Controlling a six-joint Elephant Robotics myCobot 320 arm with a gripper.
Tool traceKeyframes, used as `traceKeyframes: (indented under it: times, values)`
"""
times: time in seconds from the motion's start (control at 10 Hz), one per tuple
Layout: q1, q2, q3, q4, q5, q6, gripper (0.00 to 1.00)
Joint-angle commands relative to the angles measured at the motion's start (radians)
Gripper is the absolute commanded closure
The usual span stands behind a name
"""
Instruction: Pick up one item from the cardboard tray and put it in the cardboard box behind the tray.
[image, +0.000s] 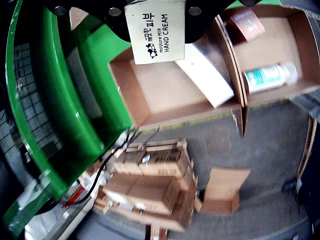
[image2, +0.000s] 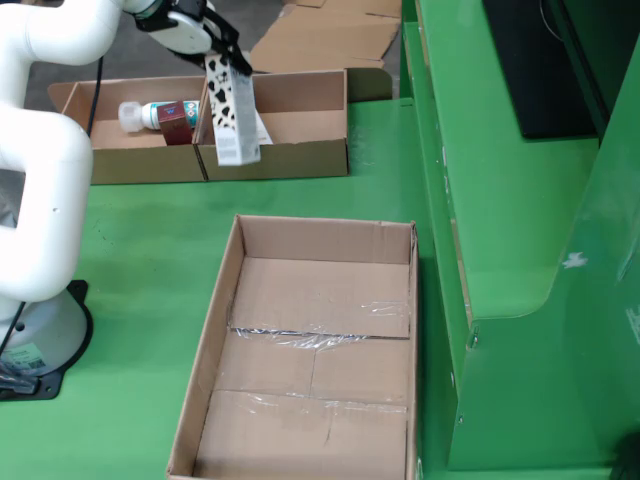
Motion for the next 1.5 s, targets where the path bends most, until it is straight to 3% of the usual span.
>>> traceKeyframes:
  times: [0.0,0.1,0.2,1.4]
  values:
    - [0.046,-0.287,0.028,0.836,-0.297,-0.206,1.00]
    - [0.068,-0.327,0.028,0.837,-0.297,-0.124,1.00]
    - [0.101,-0.335,0.028,0.837,-0.297,-0.104,1.00]
    - [0.114,-0.347,0.028,0.837,-0.297,-0.162,1.00]
